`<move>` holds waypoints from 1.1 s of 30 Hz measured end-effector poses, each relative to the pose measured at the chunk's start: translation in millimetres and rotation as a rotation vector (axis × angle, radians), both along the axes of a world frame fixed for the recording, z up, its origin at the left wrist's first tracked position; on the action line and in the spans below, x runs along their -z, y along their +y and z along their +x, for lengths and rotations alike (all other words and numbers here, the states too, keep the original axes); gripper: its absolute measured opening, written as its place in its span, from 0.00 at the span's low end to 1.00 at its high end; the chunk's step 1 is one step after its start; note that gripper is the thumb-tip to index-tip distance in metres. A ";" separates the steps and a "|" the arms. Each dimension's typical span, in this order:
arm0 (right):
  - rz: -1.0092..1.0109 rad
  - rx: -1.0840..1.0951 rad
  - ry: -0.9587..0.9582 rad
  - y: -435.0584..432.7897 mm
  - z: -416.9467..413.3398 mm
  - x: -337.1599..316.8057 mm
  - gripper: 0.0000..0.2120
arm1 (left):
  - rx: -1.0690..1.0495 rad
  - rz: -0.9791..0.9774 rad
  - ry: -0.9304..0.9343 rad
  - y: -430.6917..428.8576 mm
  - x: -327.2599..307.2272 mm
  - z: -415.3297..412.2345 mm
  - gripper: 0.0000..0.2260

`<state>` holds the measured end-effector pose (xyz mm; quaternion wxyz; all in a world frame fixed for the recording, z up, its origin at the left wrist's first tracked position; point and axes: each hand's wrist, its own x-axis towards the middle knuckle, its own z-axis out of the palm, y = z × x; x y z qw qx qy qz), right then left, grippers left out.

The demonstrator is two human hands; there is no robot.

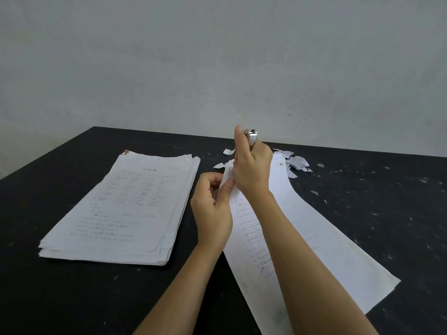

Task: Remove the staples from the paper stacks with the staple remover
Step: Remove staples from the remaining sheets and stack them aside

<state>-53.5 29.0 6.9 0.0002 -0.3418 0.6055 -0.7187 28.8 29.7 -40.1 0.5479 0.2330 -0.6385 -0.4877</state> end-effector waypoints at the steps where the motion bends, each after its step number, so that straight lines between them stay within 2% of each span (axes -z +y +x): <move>1: 0.010 0.005 -0.002 -0.1 -0.5 0.9 0.25 | -0.002 0.004 0.001 -0.3 0.5 -0.2 0.09; 4: 0.011 -0.012 0.005 -0.6 -4.7 2.1 0.27 | -0.008 0.034 -0.002 -2.7 1.4 -1.0 0.09; 9: -0.033 -0.082 -0.085 1.4 -8.5 -1.0 0.23 | -0.011 0.056 -0.009 -4.3 1.9 -1.3 0.08; 15: -0.119 -0.059 -0.077 5.3 -6.2 -6.7 0.28 | -0.008 0.009 0.001 -2.9 1.6 -0.5 0.10; 22: -0.083 -0.048 -0.119 7.4 0.1 -10.2 0.28 | -0.007 -0.016 0.013 -2.3 0.3 0.1 0.09; 26: -0.065 -0.122 -0.103 5.9 -8.1 -9.2 0.27 | 0.012 0.035 0.025 -4.0 -1.2 0.0 0.07; 30: -0.169 -0.177 -0.282 9.2 -8.6 -15.0 0.20 | 0.023 0.106 0.033 -6.8 0.1 0.4 0.07; 33: -0.294 -0.166 -0.446 12.1 -15.7 -17.7 0.21 | 0.043 0.149 0.024 -11.6 1.9 1.8 0.01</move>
